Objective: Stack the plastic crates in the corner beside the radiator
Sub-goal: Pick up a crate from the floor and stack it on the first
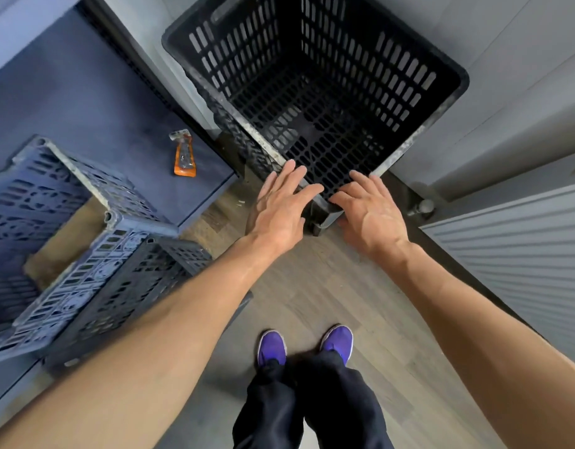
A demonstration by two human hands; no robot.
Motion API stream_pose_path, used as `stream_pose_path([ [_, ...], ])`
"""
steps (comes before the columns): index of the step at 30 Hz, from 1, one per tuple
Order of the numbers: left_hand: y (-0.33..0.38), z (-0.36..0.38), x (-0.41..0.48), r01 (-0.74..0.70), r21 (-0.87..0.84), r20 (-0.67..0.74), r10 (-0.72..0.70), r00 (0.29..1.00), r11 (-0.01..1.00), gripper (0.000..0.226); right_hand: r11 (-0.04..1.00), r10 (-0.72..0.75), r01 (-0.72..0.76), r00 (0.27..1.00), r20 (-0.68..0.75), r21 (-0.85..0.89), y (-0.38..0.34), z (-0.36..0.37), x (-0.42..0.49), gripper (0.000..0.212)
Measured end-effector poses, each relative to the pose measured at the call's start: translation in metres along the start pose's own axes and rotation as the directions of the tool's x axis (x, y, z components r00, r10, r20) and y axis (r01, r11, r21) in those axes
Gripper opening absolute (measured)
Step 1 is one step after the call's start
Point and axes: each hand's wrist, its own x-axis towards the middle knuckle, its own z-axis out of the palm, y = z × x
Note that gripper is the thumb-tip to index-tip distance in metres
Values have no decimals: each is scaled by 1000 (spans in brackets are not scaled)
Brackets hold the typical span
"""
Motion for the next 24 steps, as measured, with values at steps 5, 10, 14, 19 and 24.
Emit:
stream_pose_path([
  [5, -9, 23, -8, -48, 71, -31, 50, 998, 996, 91, 995, -10, 7, 1000, -28, -97, -6, 11, 6, 48],
  [10, -17, 43, -14, -74, 72, -132, 83, 988, 995, 97, 993, -27, -3, 969, -247, -118, -3, 26, 12, 37],
  [14, -19, 61, -6, -72, 79, -271, 91, 958, 994, 83, 995, -11, -36, 886, -463, -92, -4, 48, 22, 39],
  [19, -21, 93, 8, -125, 11, -481, 115, 869, 992, 79, 999, -43, 13, 738, -673, -49, -2, 65, 30, 31],
  [24, -18, 120, 30, -239, -75, -678, 126, 724, 968, 76, 994, -80, 111, 606, -792, -15, 6, 79, 37, 31],
])
